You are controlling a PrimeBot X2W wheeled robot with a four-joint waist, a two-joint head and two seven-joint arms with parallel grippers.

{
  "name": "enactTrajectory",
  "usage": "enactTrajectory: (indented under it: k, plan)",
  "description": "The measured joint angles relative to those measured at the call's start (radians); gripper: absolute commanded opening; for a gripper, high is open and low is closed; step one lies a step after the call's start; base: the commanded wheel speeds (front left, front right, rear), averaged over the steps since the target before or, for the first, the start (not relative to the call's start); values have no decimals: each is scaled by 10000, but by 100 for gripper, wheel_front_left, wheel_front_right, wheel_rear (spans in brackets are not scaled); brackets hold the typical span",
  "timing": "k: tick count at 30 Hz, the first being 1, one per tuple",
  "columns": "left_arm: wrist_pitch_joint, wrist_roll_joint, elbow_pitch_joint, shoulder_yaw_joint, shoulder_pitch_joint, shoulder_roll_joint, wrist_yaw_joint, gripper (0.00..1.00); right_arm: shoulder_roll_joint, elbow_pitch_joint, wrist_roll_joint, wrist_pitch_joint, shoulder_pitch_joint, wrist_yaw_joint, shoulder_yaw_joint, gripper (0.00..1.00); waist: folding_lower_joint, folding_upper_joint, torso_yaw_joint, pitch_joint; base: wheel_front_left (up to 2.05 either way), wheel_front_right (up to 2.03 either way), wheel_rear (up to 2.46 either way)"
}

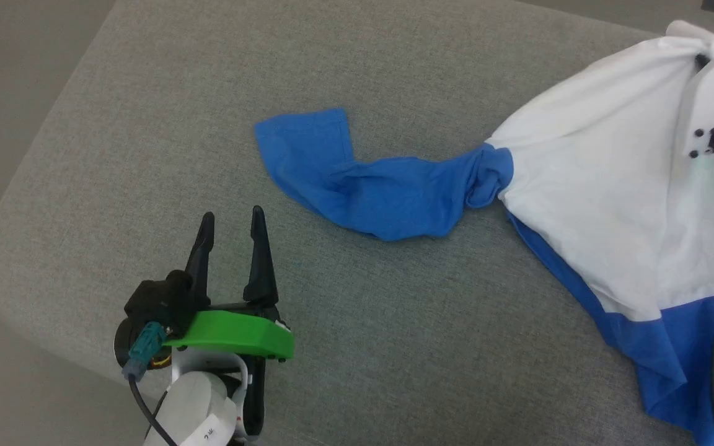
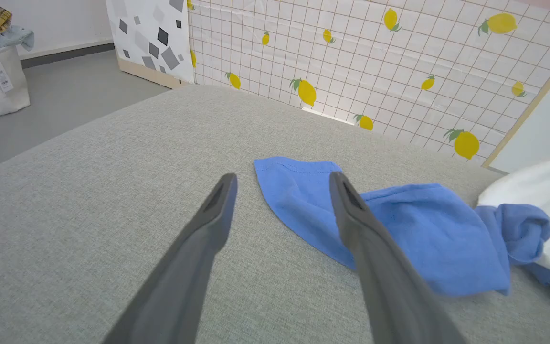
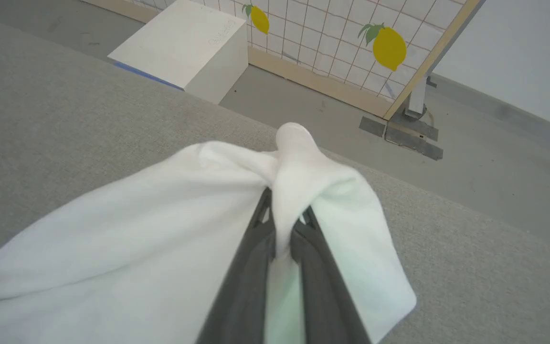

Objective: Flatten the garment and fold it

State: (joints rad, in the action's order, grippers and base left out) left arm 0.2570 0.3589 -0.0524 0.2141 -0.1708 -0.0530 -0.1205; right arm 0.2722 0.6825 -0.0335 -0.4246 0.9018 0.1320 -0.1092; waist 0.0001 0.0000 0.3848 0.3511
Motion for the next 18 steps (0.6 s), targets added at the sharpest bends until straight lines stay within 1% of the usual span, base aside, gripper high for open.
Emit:
enactTrajectory:
  k: [1, 2, 3, 6, 9, 11, 15, 18]
  plan:
    - [0, 4, -12, 4, 0, 0, -40, 100, -104, 111, -69, 56, -4, 0, -88, 13, 0, 0, 4, 11, 0, 0, 0]
    - [0, 4, -42, 10, -1, -2, -44, 100, -228, 217, -146, 136, -21, 0, -59, 71, 0, 0, -4, 7, 0, 0, 0]
    - [0, 4, -71, 25, -1, 0, -46, 100, -364, 305, -130, 232, -58, 2, -54, 100, 1, 0, -17, -14, 0, 0, 0]
    - [0, -17, -150, 0, 1, 0, -44, 100, -650, 290, 117, 731, -385, 2, 184, 100, 0, 0, -92, -141, 0, 0, 0]
    - [0, -123, -257, -58, 11, 0, -33, 100, -803, -102, 640, 1446, -1075, 2, 522, 100, 0, 0, -221, -367, 0, 0, 0]
    - [0, -180, -347, -111, 39, 2, -23, 100, -846, -577, 1009, 1967, -1652, 2, 803, 100, 0, 0, -339, -554, 0, 0, 0]
    - [0, -334, -516, -255, 188, 2, 92, 100, -911, -1975, 1822, 2997, -3186, 0, 1735, 100, 0, 0, -662, -987, 0, 0, 0]
    - [0, -378, -640, -416, 384, 2, 155, 100, -1011, -3045, 2228, 3461, -4466, 0, 2334, 100, 0, 0, -953, -1304, 0, 0, 0]
